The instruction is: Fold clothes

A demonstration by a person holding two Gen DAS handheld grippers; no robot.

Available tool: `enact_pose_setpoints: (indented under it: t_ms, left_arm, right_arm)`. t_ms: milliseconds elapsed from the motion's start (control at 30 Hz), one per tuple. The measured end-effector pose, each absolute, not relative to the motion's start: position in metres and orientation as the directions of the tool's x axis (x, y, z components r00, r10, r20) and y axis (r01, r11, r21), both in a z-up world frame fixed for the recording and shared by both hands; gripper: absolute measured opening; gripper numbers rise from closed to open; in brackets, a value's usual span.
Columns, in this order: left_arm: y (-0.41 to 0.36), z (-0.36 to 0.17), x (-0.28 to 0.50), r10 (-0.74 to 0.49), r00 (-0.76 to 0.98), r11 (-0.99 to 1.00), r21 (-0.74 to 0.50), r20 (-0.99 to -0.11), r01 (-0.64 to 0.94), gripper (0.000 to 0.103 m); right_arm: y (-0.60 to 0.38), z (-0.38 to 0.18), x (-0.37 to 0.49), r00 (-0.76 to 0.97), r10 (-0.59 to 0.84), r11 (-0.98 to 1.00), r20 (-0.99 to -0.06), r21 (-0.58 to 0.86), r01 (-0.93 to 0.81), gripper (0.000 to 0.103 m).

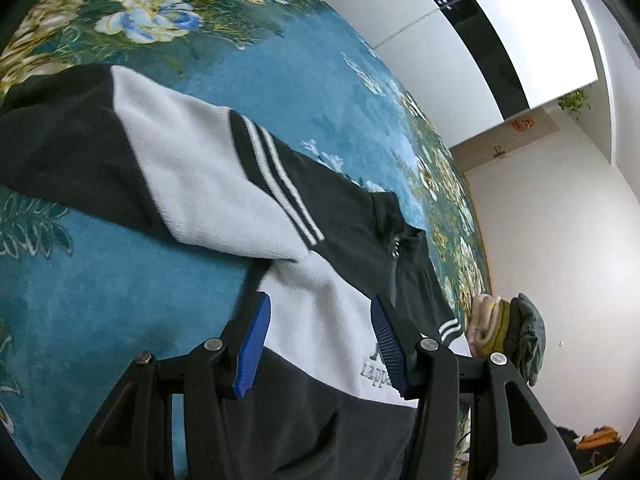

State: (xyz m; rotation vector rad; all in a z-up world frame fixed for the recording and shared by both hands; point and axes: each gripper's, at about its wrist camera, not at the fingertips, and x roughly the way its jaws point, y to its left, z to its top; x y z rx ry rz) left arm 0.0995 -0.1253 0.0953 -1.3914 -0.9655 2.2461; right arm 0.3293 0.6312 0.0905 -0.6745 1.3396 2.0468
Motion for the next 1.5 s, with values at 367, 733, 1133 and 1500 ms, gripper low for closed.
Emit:
enact_pose_setpoints:
  t_ms: [367, 733, 1133, 1500]
  left_arm:
    - [-0.151, 0.081, 0.100, 0.552, -0.497, -0.719, -0.684, -0.670, 0.122, 0.053]
    - [-0.183, 0.074, 0.108, 0.485, -0.528, -0.749, -0.643, -0.697, 0.161, 0.053]
    - [-0.239, 0.064, 0.126, 0.422, -0.558, -0.750, -0.621, -0.715, 0.229, 0.053]
    - [-0.274, 0.053, 0.126, 0.360, -0.569, -0.733, -0.602, -0.739, 0.317, 0.053]
  right_arm:
    - [0.439, 0.260, 0.209, -0.864, 0.055, -0.818, -0.501, 0.474, -0.327, 0.019]
    - [0.212, 0.212, 0.077, -0.745, -0.236, -0.911, -0.624, 0.410, -0.055, 0.019]
    - [0.092, 0.110, 0.017, -0.563, -0.224, -0.958, -0.795, 0.285, -0.021, 0.019]
    - [0.085, 0.084, 0.017, -0.445, -0.437, -0.888, -0.782, 0.452, 0.077, 0.064]
